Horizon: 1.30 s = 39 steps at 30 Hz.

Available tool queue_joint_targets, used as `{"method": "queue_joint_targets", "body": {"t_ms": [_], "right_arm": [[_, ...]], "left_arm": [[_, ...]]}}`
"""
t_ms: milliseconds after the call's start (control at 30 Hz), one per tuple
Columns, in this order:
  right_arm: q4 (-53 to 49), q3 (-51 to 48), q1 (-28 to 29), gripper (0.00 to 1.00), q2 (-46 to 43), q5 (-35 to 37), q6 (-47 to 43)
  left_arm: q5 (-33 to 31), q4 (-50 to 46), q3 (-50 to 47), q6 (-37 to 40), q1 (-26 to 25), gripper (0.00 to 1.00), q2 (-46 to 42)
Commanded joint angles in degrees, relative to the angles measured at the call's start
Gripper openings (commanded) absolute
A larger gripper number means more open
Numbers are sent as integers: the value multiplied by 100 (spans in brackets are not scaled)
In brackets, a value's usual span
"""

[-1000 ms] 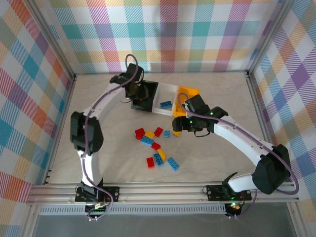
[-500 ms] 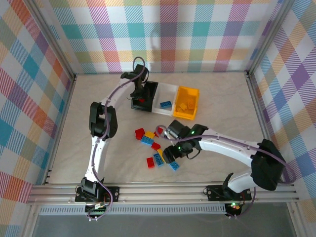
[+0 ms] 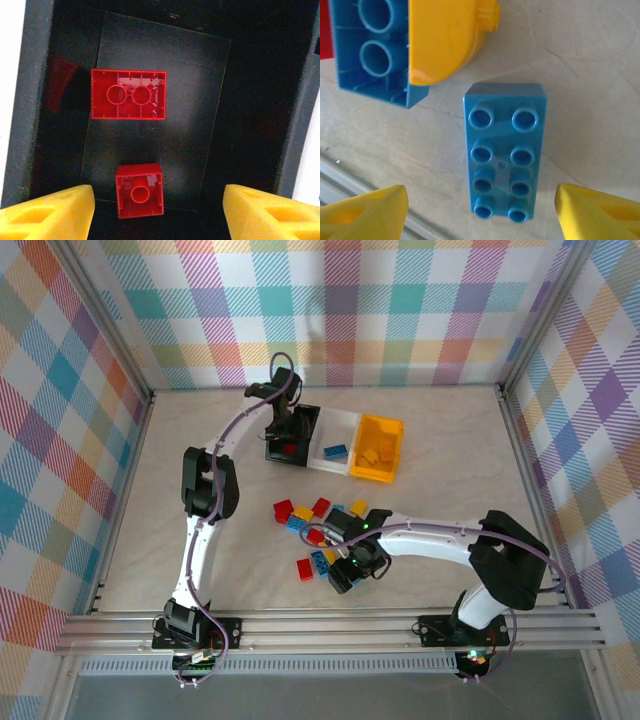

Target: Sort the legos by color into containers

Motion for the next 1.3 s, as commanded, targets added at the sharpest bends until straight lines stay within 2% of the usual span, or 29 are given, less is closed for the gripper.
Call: {"method": "queue_joint_targets", "body": {"t_ms": [0, 100, 200, 367, 533, 767, 933, 1033, 1267], "right_arm": [[198, -46, 36, 76, 180, 216, 6], [303, -28, 31, 74, 363, 421, -36], [400, -1, 34, 68, 535, 556, -65], [443, -43, 44, 46, 608, 662, -21], [253, -173, 41, 27, 135, 869, 12], [-275, 227, -173, 27, -660, 1174, -109], [-457, 1309, -1199, 28, -875, 1007, -430], [-491, 2331, -1728, 29, -439, 901, -603], [-596, 4625, -2372, 29, 1409, 589, -957]], "left_arm": [[143, -282, 30, -14, -36, 70, -436], [183, -331, -154, -23, -146, 70, -787], [167, -178, -748, -45, -279, 70, -1406], [224, 304, -2238, -224, -328, 70, -2696], [71, 437, -3618, -234, -342, 69, -3851], [97, 732, -5473, -510, -382, 70, -5136], [235, 1160, -6504, -812, -541, 70, -5515], [315, 1440, -6817, -945, -596, 70, -5482], [388, 1857, -6859, -1014, -618, 75, -4954]]}}
